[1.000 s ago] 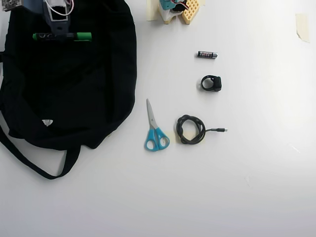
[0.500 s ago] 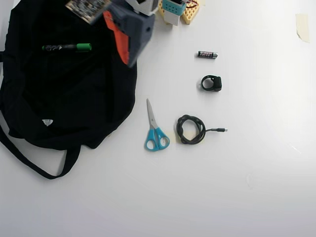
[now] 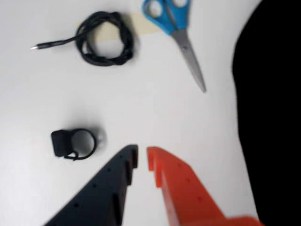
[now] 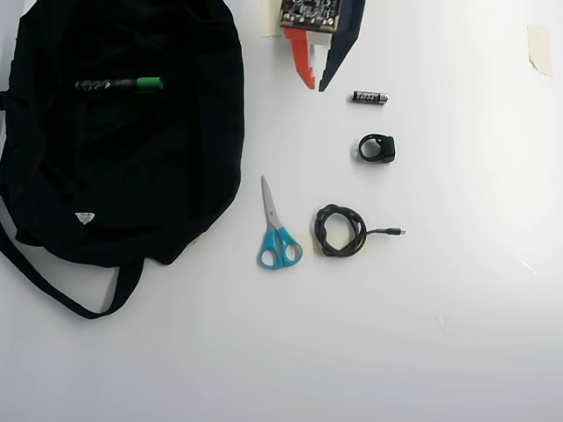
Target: Put the green marker into the black bag
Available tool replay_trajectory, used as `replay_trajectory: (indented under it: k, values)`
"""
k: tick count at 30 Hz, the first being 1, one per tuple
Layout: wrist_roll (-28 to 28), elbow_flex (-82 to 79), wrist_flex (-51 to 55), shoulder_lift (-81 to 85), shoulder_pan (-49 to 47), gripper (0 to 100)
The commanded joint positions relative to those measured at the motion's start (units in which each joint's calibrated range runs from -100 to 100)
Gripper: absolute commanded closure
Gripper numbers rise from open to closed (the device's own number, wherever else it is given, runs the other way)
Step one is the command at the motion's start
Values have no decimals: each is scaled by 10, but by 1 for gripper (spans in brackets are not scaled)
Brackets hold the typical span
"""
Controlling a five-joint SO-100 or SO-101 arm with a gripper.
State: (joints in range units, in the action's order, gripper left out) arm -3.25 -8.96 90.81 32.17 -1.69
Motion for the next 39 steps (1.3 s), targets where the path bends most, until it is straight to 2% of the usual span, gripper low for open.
replay_trajectory:
  k: [1, 8, 11, 15, 24, 30, 35, 39]
  values:
    - [3, -122, -73, 104, -19, 98]
    - [3, -471, -260, 311, -38, 98]
    - [12, -585, -282, 396, -33, 98]
    - [55, -689, -278, 498, -9, 98]
    - [52, -850, -276, 671, -3, 98]
    - [56, -902, -275, 674, -3, 98]
    - [56, -903, -184, 674, -3, 98]
    - [55, -903, -180, 674, -3, 98]
